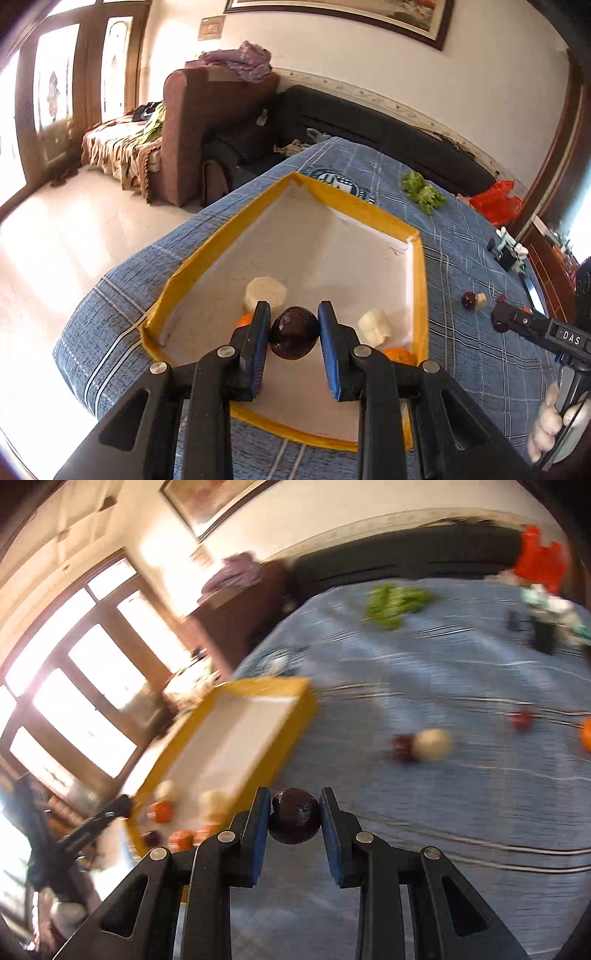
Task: Organize fruits
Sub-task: 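Carry both plums over the tray and open both tools to drop them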
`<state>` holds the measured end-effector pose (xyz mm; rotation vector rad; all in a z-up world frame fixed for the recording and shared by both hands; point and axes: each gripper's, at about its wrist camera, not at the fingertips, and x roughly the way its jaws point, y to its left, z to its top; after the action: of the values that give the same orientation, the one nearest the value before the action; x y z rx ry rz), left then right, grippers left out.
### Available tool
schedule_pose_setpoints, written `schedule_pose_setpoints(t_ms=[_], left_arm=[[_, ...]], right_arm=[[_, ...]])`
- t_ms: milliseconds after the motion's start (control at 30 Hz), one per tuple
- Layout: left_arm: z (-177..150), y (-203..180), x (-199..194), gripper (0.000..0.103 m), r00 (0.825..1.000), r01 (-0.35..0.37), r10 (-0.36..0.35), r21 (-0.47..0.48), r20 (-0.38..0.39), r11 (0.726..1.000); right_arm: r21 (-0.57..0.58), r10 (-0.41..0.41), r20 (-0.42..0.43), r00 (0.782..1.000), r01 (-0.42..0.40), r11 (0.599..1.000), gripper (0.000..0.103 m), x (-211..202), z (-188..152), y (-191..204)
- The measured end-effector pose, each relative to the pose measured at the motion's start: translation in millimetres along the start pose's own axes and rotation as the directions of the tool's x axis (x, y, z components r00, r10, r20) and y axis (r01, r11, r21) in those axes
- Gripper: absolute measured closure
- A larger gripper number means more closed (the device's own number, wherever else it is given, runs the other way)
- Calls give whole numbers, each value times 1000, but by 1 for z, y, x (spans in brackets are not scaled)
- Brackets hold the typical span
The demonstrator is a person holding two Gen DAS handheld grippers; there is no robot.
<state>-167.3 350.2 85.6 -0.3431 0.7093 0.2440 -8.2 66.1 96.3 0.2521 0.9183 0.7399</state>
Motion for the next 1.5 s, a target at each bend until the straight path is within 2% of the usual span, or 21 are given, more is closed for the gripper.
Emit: schedule_pose_setpoints(t_ms=[67,167,233,433,600,667,700,733,1033,1067,1133,1167,1300,1500], left_arm=[[-1,7,2,77,1000,0,0,-17,-9,1000],[-4,10,6,77,1000,9,-10,-21,-21,1000],[-7,10,14,77,999,21,-22,-22,-41,1000],[-10,11,33,77,996,33,-34,-23,-78,999],[-10,17,35,76,996,43,-46,-39,-80,998],[-9,22,33,65,996,44,-48,-51,-75,998],[-8,25,31,56,997,40,-44,-61,-64,997],[-8,27,29,52,997,39,-43,-64,-58,997],[-4,25,9,44,1000,21,-21,-56,-12,998],[-4,20,4,43,1000,-7,7,-38,2,999],[-2,14,-1,33,998,-58,58,-14,21,998],[-2,9,-5,31,996,-80,80,-4,36,997],[-1,-7,-19,17,986,-151,149,33,72,988],[-4,-33,-27,17,988,-144,139,82,68,986]], right_arm=[[3,55,-39,998,-55,999,72,18,-1,15],[25,145,-112,983,-143,989,72,50,-1,36],[28,169,-153,974,-166,986,72,69,0,49],[-35,120,-233,965,-131,991,72,128,4,86],[-49,83,-260,962,-99,994,71,159,7,91],[-52,74,-264,962,-91,994,71,166,8,93],[-51,74,-262,962,-91,995,71,165,9,91],[-51,76,-260,963,-92,994,71,163,10,91],[-85,56,-190,980,-73,994,67,139,19,95],[-88,54,-176,983,-71,994,64,132,20,94],[-108,32,-141,990,-47,993,62,117,20,93],[-114,23,-129,991,-38,993,60,113,20,93],[-142,-25,-68,997,15,990,59,81,13,81],[-153,-78,-18,997,75,985,56,43,-7,63]])
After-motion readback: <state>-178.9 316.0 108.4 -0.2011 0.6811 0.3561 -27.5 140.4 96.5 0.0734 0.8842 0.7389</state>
